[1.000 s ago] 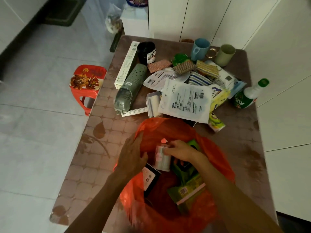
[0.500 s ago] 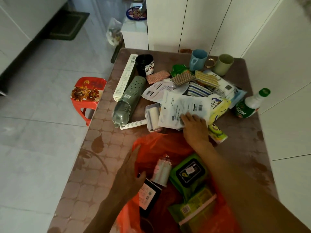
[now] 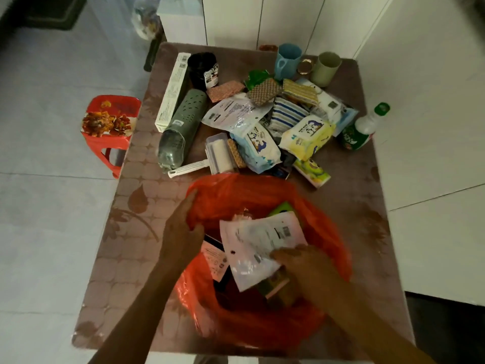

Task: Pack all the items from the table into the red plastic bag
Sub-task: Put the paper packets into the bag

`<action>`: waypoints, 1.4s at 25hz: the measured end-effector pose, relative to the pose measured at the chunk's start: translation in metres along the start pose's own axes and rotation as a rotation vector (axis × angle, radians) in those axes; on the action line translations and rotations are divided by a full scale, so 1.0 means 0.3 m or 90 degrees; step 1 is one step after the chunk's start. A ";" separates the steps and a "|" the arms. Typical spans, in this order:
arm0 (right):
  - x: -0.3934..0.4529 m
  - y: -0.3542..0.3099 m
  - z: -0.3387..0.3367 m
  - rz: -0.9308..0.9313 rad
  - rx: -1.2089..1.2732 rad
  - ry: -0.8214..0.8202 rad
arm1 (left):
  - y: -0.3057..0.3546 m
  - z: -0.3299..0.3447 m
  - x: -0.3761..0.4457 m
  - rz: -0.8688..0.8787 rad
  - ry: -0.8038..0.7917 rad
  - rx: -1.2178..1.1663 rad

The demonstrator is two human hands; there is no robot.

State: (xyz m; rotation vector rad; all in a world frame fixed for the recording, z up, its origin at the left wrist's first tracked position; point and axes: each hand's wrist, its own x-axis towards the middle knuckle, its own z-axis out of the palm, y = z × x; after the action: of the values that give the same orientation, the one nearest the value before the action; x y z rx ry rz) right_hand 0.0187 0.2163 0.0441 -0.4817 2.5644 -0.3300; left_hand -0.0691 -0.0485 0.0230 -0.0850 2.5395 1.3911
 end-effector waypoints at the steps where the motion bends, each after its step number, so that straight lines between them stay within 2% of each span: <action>1: -0.015 -0.015 0.023 0.022 0.043 -0.180 | 0.008 0.000 -0.001 0.012 0.011 -0.009; 2: -0.019 -0.015 0.030 0.039 0.103 -0.216 | 0.016 0.001 -0.004 0.025 0.023 -0.016; 3: -0.020 0.012 0.025 0.083 0.139 -0.130 | 0.023 0.003 -0.008 0.030 0.030 -0.021; 4: -0.017 0.044 0.003 0.170 0.116 0.061 | 0.027 0.007 -0.011 0.027 0.036 -0.029; 5: -0.007 0.087 -0.013 0.279 0.043 0.184 | 0.030 0.012 -0.013 0.017 0.041 -0.045; 6: 0.003 0.119 -0.036 0.383 -0.028 0.229 | 0.038 0.021 -0.017 0.002 0.043 -0.067; 7: 0.022 0.144 -0.055 0.455 -0.022 0.203 | 0.049 0.033 -0.024 -0.019 0.037 -0.091; 8: 0.041 0.157 -0.072 0.502 0.072 0.156 | 0.067 0.047 -0.029 -0.041 0.021 -0.117; 9: 0.054 0.159 -0.088 0.510 0.211 0.117 | 0.089 0.060 -0.029 -0.060 0.007 -0.151; 10: 0.061 0.158 -0.101 0.498 0.353 0.155 | 0.118 0.064 -0.027 -0.077 0.003 -0.206; 12: 0.037 0.163 -0.167 0.467 0.510 0.411 | 0.177 0.030 -0.008 -0.068 0.028 -0.329; 13: 0.014 0.173 -0.223 0.452 0.502 0.550 | 0.201 -0.007 0.008 -0.042 0.049 -0.351; 14: -0.013 0.196 -0.272 0.439 0.444 0.643 | 0.214 -0.044 0.022 -0.016 0.062 -0.345; 15: -0.041 0.229 -0.303 0.435 0.370 0.674 | 0.216 -0.072 0.028 0.001 0.073 -0.319; 16: -0.068 0.264 -0.314 0.449 0.305 0.662 | 0.210 -0.092 0.029 0.002 0.079 -0.285; 17: -0.093 0.298 -0.307 0.492 0.259 0.602 | 0.202 -0.098 0.019 -0.016 0.079 -0.248; 20: -0.142 0.323 -0.235 0.615 0.090 0.327 | 0.169 -0.062 -0.024 -0.055 0.050 -0.112; 22: -0.127 0.284 -0.204 0.525 -0.050 0.297 | 0.153 -0.024 -0.032 0.048 0.061 0.134; 24: -0.067 0.234 -0.170 0.316 -0.088 0.328 | 0.179 0.020 -0.019 0.236 0.079 0.301; 26: 0.009 0.200 -0.139 0.197 0.008 0.305 | 0.234 0.089 0.000 0.405 -0.025 0.365; 27: 0.051 0.212 -0.136 0.208 0.108 0.327 | 0.250 0.134 0.011 0.444 -0.101 0.427; 28: 0.104 0.254 -0.139 0.249 0.207 0.371 | 0.257 0.182 0.025 0.447 -0.159 0.506; 30: 0.232 0.373 -0.163 0.364 0.301 0.411 | 0.238 0.258 0.067 0.361 -0.196 0.623; 33: 0.405 0.535 -0.154 0.470 0.276 0.263 | 0.162 0.303 0.112 0.225 -0.185 0.678; 35: 0.466 0.585 -0.112 0.479 0.224 0.171 | 0.124 0.301 0.111 0.168 -0.189 0.667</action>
State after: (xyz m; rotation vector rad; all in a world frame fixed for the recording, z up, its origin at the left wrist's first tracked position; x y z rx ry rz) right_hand -0.1598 0.3249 -0.0441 0.6827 2.6315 -0.5692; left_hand -0.0910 0.0496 -0.0011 0.5998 2.7124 -0.0264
